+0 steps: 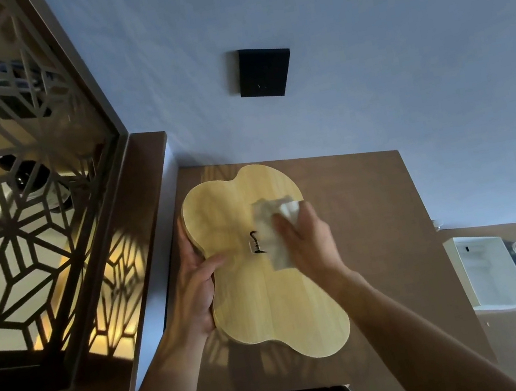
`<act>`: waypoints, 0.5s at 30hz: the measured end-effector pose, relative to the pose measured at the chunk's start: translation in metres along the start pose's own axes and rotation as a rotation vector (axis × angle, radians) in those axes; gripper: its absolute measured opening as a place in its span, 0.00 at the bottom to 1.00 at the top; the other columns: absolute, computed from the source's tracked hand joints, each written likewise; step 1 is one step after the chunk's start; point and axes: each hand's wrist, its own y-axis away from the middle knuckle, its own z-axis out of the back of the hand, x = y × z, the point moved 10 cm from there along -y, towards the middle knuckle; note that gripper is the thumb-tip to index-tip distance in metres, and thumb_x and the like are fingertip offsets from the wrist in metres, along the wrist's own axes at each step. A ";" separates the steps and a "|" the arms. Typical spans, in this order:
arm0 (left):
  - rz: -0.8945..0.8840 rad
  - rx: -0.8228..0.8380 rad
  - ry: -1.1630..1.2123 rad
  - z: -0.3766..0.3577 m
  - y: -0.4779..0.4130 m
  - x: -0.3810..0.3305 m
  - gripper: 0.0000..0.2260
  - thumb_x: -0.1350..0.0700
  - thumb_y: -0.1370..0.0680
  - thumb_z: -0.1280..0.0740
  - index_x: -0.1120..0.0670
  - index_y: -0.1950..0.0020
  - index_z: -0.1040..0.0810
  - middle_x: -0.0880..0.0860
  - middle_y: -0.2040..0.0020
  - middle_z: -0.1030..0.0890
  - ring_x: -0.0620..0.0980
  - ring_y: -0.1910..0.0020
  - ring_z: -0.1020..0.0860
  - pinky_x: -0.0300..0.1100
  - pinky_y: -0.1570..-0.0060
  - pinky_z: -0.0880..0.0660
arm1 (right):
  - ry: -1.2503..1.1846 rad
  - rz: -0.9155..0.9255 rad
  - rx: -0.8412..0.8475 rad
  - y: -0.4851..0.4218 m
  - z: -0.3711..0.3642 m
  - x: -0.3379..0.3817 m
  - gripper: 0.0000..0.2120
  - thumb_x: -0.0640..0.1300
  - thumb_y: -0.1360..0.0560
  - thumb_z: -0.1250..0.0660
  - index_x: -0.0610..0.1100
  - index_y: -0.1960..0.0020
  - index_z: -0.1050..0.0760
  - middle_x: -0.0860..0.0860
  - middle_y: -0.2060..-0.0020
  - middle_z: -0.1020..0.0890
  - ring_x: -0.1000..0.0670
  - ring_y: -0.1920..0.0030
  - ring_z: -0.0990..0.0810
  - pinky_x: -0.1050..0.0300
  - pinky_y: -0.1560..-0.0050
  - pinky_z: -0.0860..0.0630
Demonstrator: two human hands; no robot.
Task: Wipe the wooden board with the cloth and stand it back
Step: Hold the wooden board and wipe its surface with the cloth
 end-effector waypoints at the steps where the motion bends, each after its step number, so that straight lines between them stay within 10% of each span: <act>1: 0.000 0.003 0.002 0.000 0.000 0.000 0.45 0.61 0.27 0.25 0.31 0.18 0.39 0.41 0.29 0.22 0.49 0.34 0.20 0.49 0.49 0.17 | 0.018 0.058 0.064 0.004 -0.016 0.013 0.19 0.68 0.26 0.39 0.52 0.53 0.34 0.52 0.62 0.19 0.49 0.64 0.18 0.48 0.69 0.21; 15: 0.043 -0.024 -0.001 0.002 0.001 0.004 0.42 0.67 0.17 0.35 0.34 0.14 0.49 0.47 0.23 0.30 0.53 0.29 0.27 0.50 0.48 0.23 | 0.456 -0.214 -0.133 -0.017 0.058 -0.115 0.15 0.59 0.21 0.41 0.49 0.56 0.40 0.48 0.63 0.21 0.48 0.68 0.26 0.53 0.67 0.30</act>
